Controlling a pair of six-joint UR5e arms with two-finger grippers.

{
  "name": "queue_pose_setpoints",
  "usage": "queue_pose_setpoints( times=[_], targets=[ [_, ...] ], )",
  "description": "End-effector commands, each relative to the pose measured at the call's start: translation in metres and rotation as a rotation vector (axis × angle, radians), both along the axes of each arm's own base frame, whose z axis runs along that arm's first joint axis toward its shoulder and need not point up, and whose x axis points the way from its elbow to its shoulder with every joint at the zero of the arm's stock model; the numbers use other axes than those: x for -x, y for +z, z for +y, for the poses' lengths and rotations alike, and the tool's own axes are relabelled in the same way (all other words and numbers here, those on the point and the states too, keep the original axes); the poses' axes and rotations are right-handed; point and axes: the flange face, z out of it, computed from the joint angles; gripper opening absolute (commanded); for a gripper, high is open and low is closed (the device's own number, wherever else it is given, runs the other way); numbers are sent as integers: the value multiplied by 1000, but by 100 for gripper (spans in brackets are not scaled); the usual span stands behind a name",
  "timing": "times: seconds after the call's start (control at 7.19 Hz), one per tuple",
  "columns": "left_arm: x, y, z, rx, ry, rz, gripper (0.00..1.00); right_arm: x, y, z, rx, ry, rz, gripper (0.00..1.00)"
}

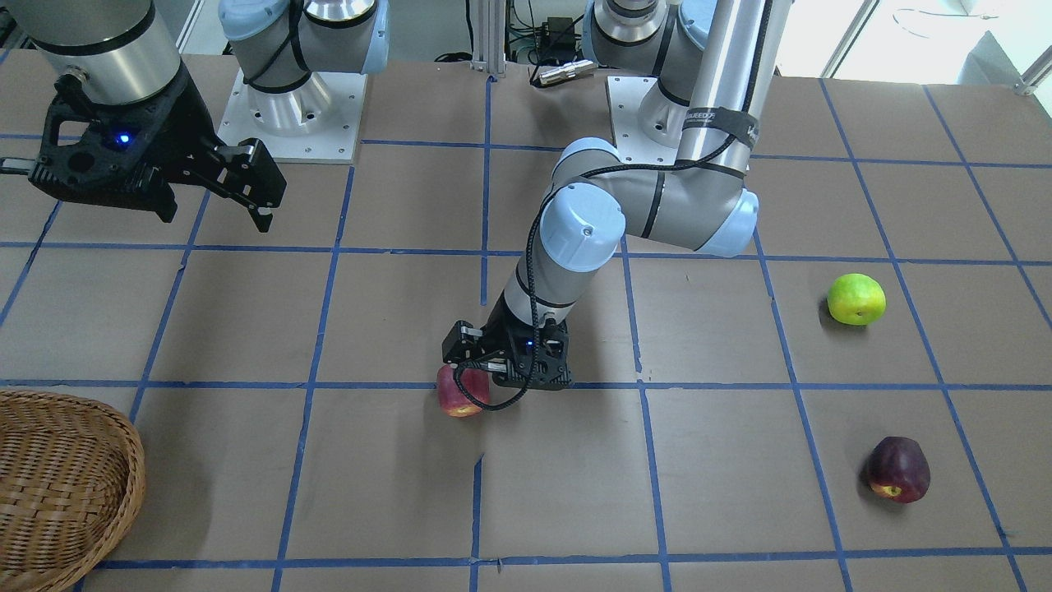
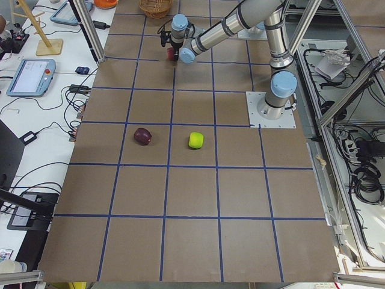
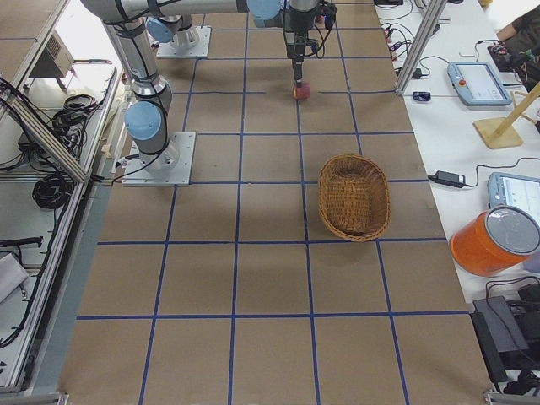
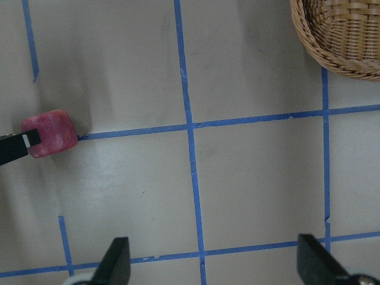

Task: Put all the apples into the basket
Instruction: 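Withdraw the left gripper while the right gripper moves toward the red apple, then grasp the red apple with the right gripper while the left grasps the green apple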

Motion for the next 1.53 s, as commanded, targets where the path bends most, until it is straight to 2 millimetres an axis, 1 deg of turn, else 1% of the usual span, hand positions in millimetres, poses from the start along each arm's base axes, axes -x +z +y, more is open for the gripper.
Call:
queue_pose_setpoints(
  times=[0.0, 0.14, 0.28, 0.42, 0.56, 0.7, 0.84, 0.97, 1.11, 1.25, 1.39],
  targets=[
    [-61, 73, -23, -102, 51, -173, 100, -4, -34, -6, -55, 14, -4, 100],
    [-120, 90, -22, -173, -23, -220, 100, -16, -62, -14, -56, 32, -6, 100],
    [-179, 102, -18, -236, -59, -259, 100, -45, -89, -27, -22, 73, -3, 100],
    [-223, 109, -7, -290, -167, -335, 100, -81, -103, -23, -29, 131, -1, 100],
    [-259, 106, 4, -306, -308, -360, 100, -103, -127, -26, -60, 158, -1, 100],
    [-302, 102, 14, -334, -334, -407, 100, -131, -150, -38, -14, 166, -6, 100],
    [-344, 92, 19, -342, -303, -397, 100, -160, -177, -45, 17, 199, -12, 100],
    [-377, 88, 23, -317, -368, -385, 100, -183, -204, -50, 20, 213, -34, 100],
    [-402, 79, 29, -299, -444, -378, 100, -197, -229, -56, 29, 204, -64, 100],
    [-432, 62, 42, -303, -429, -366, 100, -202, -252, -61, 13, 208, -61, 100],
    [-458, 44, 54, -280, -438, -367, 100, -203, -266, -62, -6, 210, -55, 100]
  ],
)
